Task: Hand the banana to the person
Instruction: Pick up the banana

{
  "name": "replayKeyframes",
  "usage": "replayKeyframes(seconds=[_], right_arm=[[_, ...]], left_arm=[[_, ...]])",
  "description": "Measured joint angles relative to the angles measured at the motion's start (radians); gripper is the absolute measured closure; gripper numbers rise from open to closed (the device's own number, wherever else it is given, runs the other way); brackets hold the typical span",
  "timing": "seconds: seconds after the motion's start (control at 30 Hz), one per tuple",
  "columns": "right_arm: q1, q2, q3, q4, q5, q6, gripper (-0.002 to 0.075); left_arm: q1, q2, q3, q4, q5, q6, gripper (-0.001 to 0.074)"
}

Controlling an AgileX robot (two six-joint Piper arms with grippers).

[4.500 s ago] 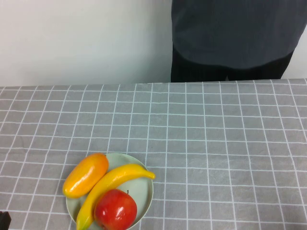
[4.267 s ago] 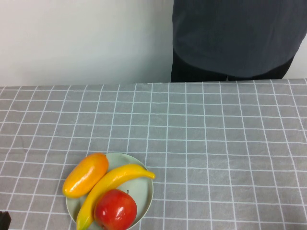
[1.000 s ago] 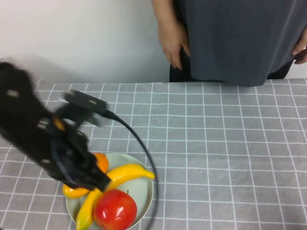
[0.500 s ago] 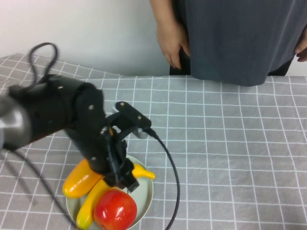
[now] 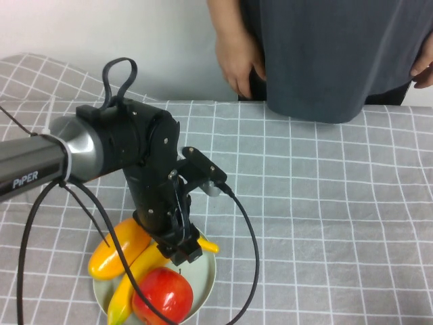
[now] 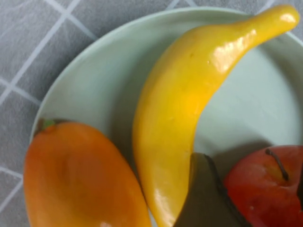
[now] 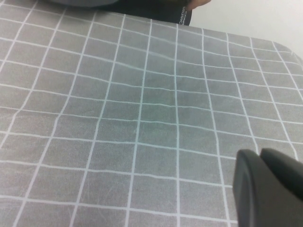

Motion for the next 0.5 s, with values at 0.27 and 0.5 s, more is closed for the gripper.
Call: replayKeyframes(seconds=[0.27,0.5], right_arm=[[0.000,0.000,0.000,0.000,0.000,0.000,0.0736],[0.000,0.000,0.000,0.000,0.000,0.000,0.0736]], left_arm=[[0.000,0.004,-0.005,0.023,-0.008,0.037,0.0377],[0.000,0.004,-0.006,0.059,-0.019,0.037,0.0377]])
